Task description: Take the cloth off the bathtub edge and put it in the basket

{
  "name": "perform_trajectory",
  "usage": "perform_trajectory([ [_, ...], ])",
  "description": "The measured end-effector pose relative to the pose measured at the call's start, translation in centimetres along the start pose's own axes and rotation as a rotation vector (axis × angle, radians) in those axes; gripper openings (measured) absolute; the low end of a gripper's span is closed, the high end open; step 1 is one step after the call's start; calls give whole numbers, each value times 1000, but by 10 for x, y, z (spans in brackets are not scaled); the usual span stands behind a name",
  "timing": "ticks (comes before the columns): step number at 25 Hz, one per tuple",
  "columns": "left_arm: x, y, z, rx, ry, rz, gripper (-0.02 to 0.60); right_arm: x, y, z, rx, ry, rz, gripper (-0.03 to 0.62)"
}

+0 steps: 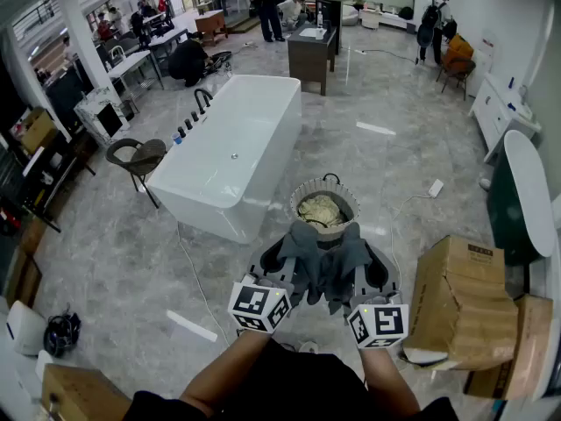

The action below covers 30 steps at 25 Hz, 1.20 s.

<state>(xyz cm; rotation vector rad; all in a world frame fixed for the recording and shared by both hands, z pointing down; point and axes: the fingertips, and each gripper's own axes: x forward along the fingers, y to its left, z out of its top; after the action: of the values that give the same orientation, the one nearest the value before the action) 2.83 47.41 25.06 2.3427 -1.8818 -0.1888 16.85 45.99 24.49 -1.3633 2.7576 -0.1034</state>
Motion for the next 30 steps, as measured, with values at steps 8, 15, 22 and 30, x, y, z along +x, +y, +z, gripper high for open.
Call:
perform_trajectory([
  [8, -2, -5, -4, 19, -3, -7, 43, -5, -6, -3, 75, -7, 36, 37],
  [15, 3, 18, -15, 13, 22, -9, 43, 19, -4, -17, 41, 27, 25, 38],
  [22, 45, 49, -22, -76, 51, -23, 43, 54, -10, -23, -11, 78, -13, 38],
  [30, 119, 90, -10, -93, 44, -47, 43, 125, -54, -9, 2, 56, -96, 38],
])
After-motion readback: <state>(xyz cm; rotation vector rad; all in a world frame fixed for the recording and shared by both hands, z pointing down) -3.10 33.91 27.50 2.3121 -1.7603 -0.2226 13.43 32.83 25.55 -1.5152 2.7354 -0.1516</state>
